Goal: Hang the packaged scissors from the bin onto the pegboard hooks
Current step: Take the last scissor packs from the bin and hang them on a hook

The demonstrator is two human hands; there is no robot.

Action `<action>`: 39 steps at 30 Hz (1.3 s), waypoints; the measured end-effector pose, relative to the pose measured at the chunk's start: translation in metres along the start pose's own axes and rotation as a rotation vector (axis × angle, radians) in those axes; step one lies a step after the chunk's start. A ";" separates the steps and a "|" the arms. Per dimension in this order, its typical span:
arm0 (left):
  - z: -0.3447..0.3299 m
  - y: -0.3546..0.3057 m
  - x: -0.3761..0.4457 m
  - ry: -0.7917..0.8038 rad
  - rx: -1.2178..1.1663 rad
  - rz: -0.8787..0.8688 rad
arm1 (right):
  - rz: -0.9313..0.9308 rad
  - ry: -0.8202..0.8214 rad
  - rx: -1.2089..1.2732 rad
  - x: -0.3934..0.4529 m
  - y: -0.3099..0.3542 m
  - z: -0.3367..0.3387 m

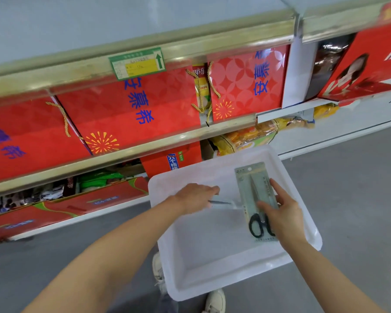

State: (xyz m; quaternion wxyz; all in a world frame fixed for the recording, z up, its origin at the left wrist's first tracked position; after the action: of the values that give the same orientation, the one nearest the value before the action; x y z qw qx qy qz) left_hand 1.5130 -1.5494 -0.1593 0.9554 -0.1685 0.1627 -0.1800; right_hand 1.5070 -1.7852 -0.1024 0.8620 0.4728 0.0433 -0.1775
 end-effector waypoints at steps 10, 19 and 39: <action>0.168 -0.012 -0.095 -1.008 -1.120 0.470 | 0.196 0.063 0.415 -0.026 0.159 0.014; 0.347 -0.030 -0.166 -1.538 -0.961 0.276 | 0.465 0.198 0.741 -0.094 0.336 0.009; 0.563 0.020 -0.219 -1.716 -0.796 0.178 | 0.643 0.204 0.969 -0.142 0.534 -0.007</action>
State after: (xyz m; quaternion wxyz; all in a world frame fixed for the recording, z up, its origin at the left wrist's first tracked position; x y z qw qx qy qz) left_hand 1.5345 -1.2958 0.3888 0.6315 -0.5434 -0.5332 0.1474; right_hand 1.5605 -1.4804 0.3550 0.5496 0.8169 -0.1056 0.1397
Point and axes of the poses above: each hand's wrist, its own x-axis towards the middle knuckle, its own z-axis out of the back of the hand, y = z × x, the point moved 2 cm from there along x, towards the middle knuckle, and after that the axes turned 12 degrees about -y, right-handed, at the moved point
